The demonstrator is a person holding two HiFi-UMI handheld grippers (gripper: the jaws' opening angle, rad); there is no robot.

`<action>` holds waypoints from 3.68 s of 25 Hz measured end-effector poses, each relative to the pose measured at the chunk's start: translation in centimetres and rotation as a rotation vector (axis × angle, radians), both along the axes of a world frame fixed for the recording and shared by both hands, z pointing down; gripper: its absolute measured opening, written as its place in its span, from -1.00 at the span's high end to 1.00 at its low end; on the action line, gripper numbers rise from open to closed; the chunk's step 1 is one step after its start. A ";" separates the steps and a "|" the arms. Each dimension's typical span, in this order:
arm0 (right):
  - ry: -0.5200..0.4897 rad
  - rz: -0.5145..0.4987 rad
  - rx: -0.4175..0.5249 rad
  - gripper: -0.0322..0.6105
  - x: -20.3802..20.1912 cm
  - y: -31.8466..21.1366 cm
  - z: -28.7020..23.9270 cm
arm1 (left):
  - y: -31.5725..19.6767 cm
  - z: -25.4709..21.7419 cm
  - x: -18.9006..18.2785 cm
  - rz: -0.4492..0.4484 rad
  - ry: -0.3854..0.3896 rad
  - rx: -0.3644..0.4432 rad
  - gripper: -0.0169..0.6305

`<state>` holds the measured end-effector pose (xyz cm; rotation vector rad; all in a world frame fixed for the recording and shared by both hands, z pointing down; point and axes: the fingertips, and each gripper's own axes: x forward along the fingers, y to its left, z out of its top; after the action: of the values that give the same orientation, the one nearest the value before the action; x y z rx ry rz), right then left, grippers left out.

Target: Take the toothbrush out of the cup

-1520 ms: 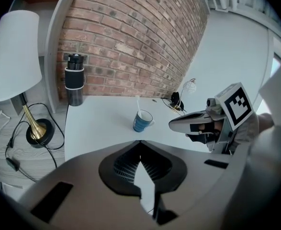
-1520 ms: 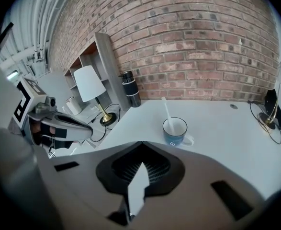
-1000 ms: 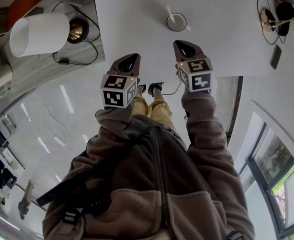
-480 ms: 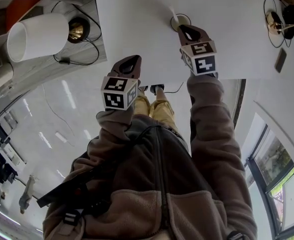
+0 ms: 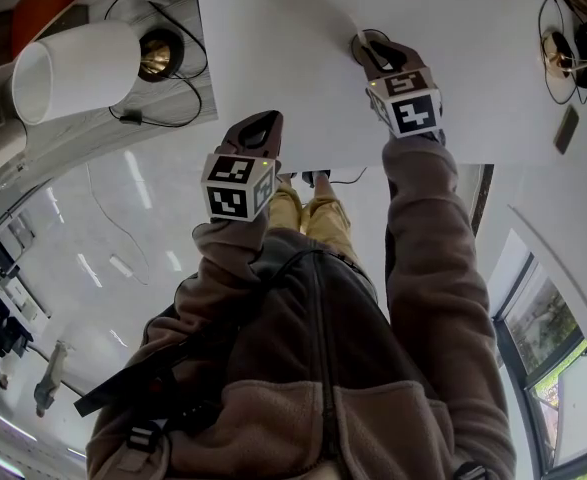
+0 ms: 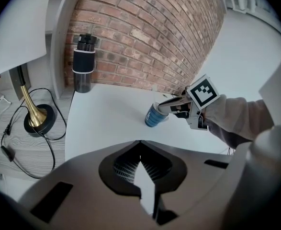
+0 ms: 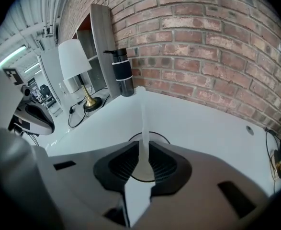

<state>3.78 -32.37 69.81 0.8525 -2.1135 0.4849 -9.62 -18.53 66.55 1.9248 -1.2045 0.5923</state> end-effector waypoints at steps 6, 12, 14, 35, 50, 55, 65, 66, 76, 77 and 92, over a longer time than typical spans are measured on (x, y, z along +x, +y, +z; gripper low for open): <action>0.037 -0.033 -0.018 0.73 -0.6 0.0 0.9 | 0.1 0.5 -0.3 -0.007 0.001 -0.009 0.93; 0.070 -0.027 -0.005 0.73 -0.5 -0.4 1.4 | 0.3 0.6 -0.5 -0.015 0.001 -0.015 0.93; 0.084 -0.031 0.001 0.73 -0.6 -0.5 1.4 | 0.3 0.6 -0.7 -0.017 0.002 -0.017 0.93; 0.018 0.064 0.137 0.75 0.4 -0.1 -4.7 | -0.4 -2.6 -0.5 -0.001 -0.001 0.054 0.93; -0.187 0.210 0.308 0.75 1.2 5.6 -22.9 | -3.9 -19.0 2.9 0.057 0.015 0.434 0.93; -0.247 0.233 0.365 0.75 1.7 6.9 -27.7 | -4.8 -25.5 4.1 0.077 0.025 0.574 0.93; -0.303 0.237 0.524 0.75 3.5 6.9 -35.6 | -6.4 -33.3 6.6 0.124 0.047 0.751 0.93; -0.310 0.234 0.536 0.75 3.6 7.0 -36.2 | -6.5 -33.9 6.6 0.120 0.047 0.763 0.93; -0.371 0.219 0.671 0.75 5.3 7.7 -42.5 | -5.4 -38.7 8.3 0.147 0.053 0.868 0.93; -0.377 0.216 0.683 0.75 5.4 7.7 -43.0 | -5.3 -38.8 8.3 0.149 0.052 0.870 0.93; -0.388 0.188 0.722 0.75 5.7 7.2 -44.3 | -6.3 -40.0 8.5 0.143 0.036 0.891 0.93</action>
<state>9.46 -25.22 25.49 1.4619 -2.6249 -0.0553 -1.12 -24.85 26.59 2.7509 -1.4529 0.0603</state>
